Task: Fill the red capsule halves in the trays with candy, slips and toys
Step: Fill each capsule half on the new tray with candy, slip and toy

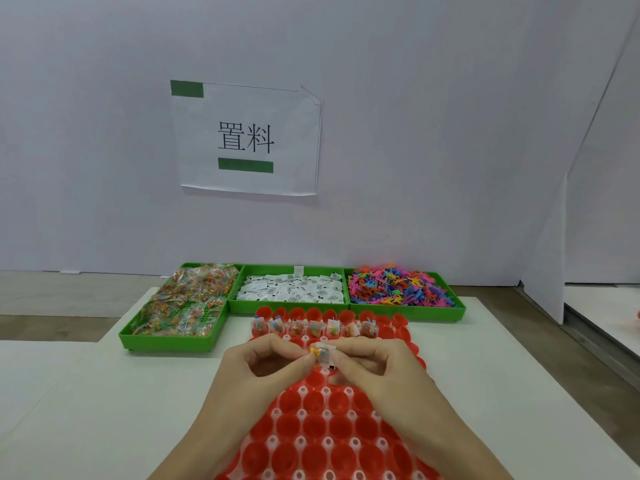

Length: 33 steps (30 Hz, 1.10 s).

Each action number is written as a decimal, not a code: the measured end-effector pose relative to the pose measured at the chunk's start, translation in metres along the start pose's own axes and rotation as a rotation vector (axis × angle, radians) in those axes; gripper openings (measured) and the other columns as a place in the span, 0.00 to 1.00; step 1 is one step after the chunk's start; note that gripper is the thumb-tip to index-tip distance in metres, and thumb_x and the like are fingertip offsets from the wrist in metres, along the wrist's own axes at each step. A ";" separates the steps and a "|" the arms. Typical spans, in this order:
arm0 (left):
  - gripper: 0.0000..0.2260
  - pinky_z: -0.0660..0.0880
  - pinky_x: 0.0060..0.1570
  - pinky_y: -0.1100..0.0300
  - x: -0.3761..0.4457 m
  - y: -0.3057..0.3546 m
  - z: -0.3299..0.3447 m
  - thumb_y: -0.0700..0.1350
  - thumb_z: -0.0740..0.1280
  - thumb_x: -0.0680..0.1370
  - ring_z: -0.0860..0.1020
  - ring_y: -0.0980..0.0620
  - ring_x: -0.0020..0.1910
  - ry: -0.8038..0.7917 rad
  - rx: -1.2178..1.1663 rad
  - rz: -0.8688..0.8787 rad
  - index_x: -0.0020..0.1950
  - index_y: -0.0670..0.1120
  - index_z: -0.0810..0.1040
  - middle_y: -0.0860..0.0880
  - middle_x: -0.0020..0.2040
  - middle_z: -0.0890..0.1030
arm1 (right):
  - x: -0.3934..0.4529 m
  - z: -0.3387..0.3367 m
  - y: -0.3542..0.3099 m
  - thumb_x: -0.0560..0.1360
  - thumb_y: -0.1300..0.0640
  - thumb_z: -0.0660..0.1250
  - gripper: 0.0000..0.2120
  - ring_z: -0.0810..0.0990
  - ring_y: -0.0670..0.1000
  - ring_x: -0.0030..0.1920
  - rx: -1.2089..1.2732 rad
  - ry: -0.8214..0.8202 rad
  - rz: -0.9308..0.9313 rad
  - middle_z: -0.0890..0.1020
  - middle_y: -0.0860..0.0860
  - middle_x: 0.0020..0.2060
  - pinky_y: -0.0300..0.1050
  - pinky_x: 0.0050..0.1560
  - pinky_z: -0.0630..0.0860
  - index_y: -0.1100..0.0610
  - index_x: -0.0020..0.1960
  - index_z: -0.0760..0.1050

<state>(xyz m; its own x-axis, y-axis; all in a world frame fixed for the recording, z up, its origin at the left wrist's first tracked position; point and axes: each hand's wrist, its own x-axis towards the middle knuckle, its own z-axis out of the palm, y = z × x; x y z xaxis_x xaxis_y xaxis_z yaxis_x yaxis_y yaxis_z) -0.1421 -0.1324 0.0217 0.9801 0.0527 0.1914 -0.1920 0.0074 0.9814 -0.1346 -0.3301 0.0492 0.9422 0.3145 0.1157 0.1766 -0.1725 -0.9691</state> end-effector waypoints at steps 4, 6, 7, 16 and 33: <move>0.08 0.81 0.46 0.63 -0.002 0.000 0.004 0.46 0.80 0.69 0.86 0.47 0.45 -0.006 0.003 0.018 0.42 0.44 0.87 0.43 0.44 0.87 | -0.002 0.000 -0.002 0.81 0.54 0.68 0.10 0.86 0.45 0.46 -0.068 -0.008 -0.064 0.88 0.43 0.45 0.28 0.51 0.76 0.41 0.55 0.85; 0.08 0.82 0.47 0.62 -0.003 0.001 0.004 0.47 0.80 0.68 0.87 0.46 0.45 0.001 -0.012 0.020 0.42 0.44 0.87 0.43 0.43 0.87 | -0.001 0.001 -0.001 0.80 0.55 0.70 0.10 0.86 0.45 0.47 -0.056 0.007 -0.095 0.88 0.44 0.46 0.31 0.51 0.78 0.43 0.57 0.85; 0.08 0.82 0.47 0.62 -0.003 0.003 0.005 0.47 0.80 0.68 0.87 0.46 0.45 -0.001 -0.019 0.018 0.41 0.44 0.87 0.43 0.44 0.87 | -0.001 0.001 0.000 0.79 0.57 0.71 0.10 0.86 0.46 0.48 -0.039 0.024 -0.114 0.88 0.45 0.46 0.33 0.51 0.79 0.45 0.57 0.85; 0.06 0.82 0.46 0.62 -0.003 0.012 0.000 0.41 0.79 0.68 0.87 0.45 0.45 -0.087 0.025 0.070 0.44 0.47 0.89 0.42 0.43 0.88 | 0.001 0.002 0.003 0.77 0.60 0.73 0.08 0.86 0.48 0.47 -0.121 0.028 -0.168 0.88 0.48 0.44 0.40 0.50 0.82 0.49 0.51 0.86; 0.04 0.78 0.43 0.70 0.020 -0.012 -0.029 0.40 0.78 0.70 0.86 0.54 0.45 0.120 -0.125 -0.047 0.42 0.45 0.86 0.47 0.48 0.87 | 0.180 -0.111 0.036 0.81 0.61 0.67 0.09 0.84 0.53 0.53 -1.033 0.177 -0.016 0.86 0.57 0.56 0.49 0.61 0.79 0.59 0.59 0.84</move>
<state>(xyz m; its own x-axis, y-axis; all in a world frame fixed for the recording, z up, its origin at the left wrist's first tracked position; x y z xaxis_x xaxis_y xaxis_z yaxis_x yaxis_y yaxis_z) -0.1215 -0.1029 0.0132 0.9765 0.1686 0.1344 -0.1582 0.1363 0.9780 0.0735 -0.3837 0.0591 0.9512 0.1969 0.2378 0.2680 -0.9090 -0.3192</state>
